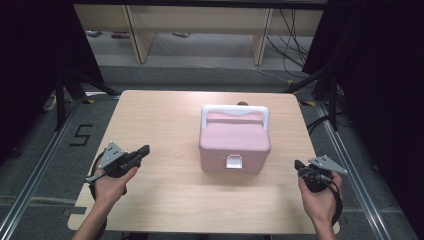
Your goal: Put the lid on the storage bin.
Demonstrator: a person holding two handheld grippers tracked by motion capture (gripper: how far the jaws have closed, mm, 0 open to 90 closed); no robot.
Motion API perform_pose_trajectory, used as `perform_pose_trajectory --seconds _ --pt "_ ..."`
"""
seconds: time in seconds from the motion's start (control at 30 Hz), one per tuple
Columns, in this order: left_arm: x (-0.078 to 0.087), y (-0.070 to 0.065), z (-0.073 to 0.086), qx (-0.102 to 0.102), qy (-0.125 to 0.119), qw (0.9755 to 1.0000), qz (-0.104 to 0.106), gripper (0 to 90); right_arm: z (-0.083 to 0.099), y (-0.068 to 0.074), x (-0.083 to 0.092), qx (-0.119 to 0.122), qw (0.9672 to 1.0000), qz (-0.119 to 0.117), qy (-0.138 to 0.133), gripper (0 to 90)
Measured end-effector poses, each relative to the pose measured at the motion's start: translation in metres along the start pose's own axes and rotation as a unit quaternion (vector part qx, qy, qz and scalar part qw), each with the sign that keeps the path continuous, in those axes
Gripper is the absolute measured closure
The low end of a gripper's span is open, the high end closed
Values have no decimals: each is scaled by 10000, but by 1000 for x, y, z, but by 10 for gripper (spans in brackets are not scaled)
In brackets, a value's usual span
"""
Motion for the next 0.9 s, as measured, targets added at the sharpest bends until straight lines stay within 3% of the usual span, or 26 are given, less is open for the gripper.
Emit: perform_pose_trajectory --seconds 0.13,0.23,0.3,0.4,0.43,0.57,0.6,0.63,0.67,0.73,0.77,0.83,0.9 --pt "4 12 12 14 85 9998 -167 875 10 -2 -2 -374 9993 42 -11 900" --pt "7 19 18 58 57 9996 -284 865 16 -11 -4 -189 9997 134 -51 900" --pt "8 22 21 73 36 9993 -357 855 20 -13 -4 -231 9997 102 -46 900" --pt "8 26 26 135 -19 9991 -395 845 25 -13 -4 -455 9987 245 -54 900" --pt "9 26 28 144 1 9990 -429 841 26 -18 -4 -249 9994 233 -109 900" --pt "11 29 33 216 -25 9985 -504 818 30 -19 -4 -289 9991 260 -182 891" --pt "10 29 35 243 -56 9985 -492 811 31 -17 -4 -391 9987 244 -195 881" --pt "10 29 36 250 -61 9985 -491 805 32 -19 -4 -289 9991 260 -148 870" --pt "11 29 38 276 -23 9983 -517 802 33 -16 -4 -467 9983 278 -214 861" --pt "11 29 39 270 -7 9983 -518 789 34 -18 -5 -347 9988 256 -231 834" --pt "11 28 39 274 -49 9983 -503 778 35 -15 -5 -484 9980 304 -270 808" --pt "11 28 39 252 -64 9983 -527 729 33 -16 -5 -306 9981 307 -429 756" --pt "11 26 39 226 -93 9984 -515 687 32 -15 -5 -306 9980 299 -474 720"
Point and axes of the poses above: each handheld gripper's, and its own axes: x roughly backward along the jaws, z roughly out of its underside, y roughly to its left, the point moved 4 cm from there along -x, roughly forward along the jaws, and after that the axes turned 12 degrees about -z, right-handed, at the moved point
